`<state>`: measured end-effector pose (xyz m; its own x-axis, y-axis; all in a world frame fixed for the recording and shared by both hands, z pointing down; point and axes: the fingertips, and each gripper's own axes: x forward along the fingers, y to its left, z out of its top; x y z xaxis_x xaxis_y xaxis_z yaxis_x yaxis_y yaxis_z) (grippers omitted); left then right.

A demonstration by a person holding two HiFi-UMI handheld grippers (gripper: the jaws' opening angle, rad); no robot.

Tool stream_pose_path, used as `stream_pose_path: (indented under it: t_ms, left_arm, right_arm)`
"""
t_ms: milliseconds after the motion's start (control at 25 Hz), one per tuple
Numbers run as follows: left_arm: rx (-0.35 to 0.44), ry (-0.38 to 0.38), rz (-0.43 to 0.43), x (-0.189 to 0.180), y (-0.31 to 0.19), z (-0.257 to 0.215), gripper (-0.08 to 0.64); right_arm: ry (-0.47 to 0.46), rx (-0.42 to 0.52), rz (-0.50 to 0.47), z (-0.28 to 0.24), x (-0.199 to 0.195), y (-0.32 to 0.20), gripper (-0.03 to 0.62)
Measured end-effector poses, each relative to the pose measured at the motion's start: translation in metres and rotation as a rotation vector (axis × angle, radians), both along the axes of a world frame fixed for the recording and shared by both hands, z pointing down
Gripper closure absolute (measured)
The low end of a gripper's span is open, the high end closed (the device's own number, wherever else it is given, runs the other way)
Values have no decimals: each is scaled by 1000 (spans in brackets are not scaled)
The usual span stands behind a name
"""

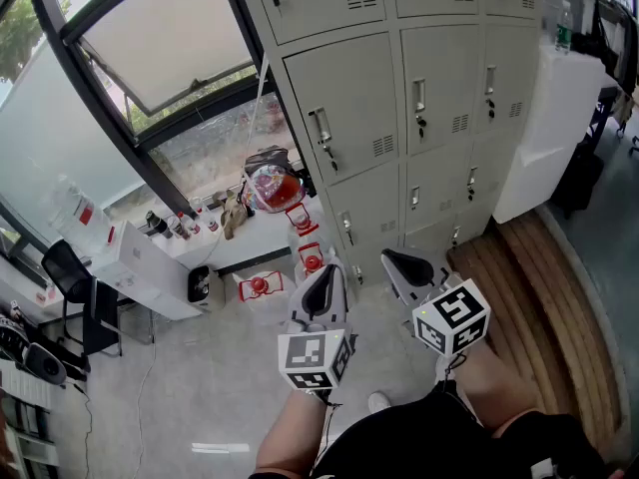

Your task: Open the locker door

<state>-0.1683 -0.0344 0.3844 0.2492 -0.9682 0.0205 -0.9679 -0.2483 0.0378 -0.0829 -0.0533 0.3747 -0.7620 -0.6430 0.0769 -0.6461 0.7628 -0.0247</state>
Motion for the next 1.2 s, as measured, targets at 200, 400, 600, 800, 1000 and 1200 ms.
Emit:
stream_pose_path:
  t_ms: [200, 400, 600, 800, 1000, 1200]
  left_arm:
    - [0, 0, 1, 0, -1, 1, 537]
    - [-1, 1, 0, 0, -3, 1, 537]
    - [-4, -1, 4, -1, -3, 2, 537]
    - [-3, -8, 6, -2, -8, 4, 535]
    - [-7, -5, 4, 0, -12, 4, 537]
    - [-9, -4, 4, 4, -23, 0, 535]
  right_arm:
    - [1, -1, -2, 2, -1, 0, 538]
    - [-14, -4, -5, 0, 0, -1, 538]
    - [-20, -9, 1, 1, 2, -3, 538]
    - [-20, -4, 6, 0, 3, -9, 538]
    - [-14, -9, 6, 3, 5, -16, 538]
    - [-19, -11, 8, -1, 9, -28, 538]
